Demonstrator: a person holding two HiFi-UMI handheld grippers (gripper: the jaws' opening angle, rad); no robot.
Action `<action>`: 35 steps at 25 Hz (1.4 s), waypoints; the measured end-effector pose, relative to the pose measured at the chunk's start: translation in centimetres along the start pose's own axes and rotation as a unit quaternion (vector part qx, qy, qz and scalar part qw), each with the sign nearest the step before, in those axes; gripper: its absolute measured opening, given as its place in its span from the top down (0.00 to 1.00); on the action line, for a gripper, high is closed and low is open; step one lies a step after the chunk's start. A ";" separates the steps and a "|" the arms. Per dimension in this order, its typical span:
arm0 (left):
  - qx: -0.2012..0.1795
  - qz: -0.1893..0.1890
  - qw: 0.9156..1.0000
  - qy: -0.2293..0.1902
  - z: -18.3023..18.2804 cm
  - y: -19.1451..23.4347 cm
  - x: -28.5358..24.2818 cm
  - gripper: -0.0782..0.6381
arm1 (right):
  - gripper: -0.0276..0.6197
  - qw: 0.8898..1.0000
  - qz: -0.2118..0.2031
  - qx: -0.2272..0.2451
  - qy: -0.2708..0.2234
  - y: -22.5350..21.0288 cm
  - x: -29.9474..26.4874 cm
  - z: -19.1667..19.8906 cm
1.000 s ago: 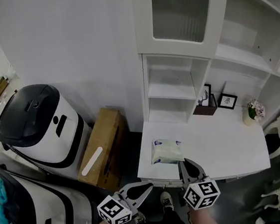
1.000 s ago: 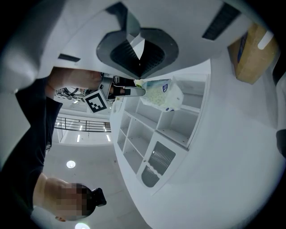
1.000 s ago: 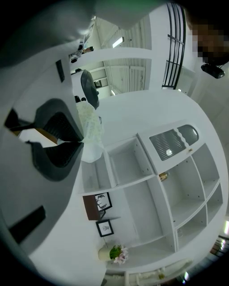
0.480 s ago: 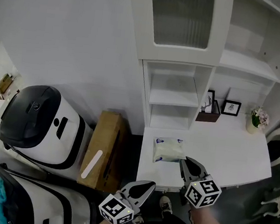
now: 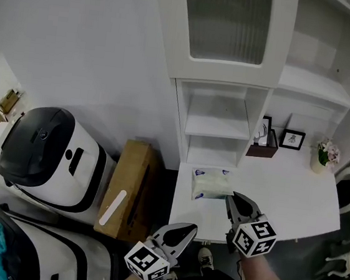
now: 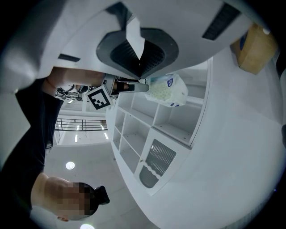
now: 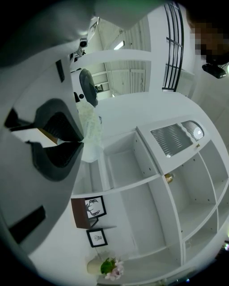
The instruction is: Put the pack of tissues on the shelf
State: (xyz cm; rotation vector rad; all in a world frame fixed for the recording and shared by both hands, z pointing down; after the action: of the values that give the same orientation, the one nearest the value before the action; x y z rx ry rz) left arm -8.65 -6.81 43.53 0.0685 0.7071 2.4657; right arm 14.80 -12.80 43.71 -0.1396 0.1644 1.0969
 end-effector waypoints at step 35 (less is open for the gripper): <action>-0.005 -0.023 0.999 -0.038 -4.1 4.9 -9.6 0.88 | 0.95 0.999 0.009 0.010 -0.042 -10.7 -11.1 -5.5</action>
State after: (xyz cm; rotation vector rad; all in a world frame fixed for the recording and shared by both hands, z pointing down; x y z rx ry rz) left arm -3.91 -17.33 43.43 0.1392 0.6564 2.4093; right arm 19.09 -28.37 40.87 -0.0738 0.1009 1.1177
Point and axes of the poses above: the fingertips, and each gripper's own axes: x backward along the fingers, y to its left, z out of its underside, the point moved 10 cm from there along x, backward along the fingers, and after that the axes turned 15 degrees about x, right-handed, at the moved point
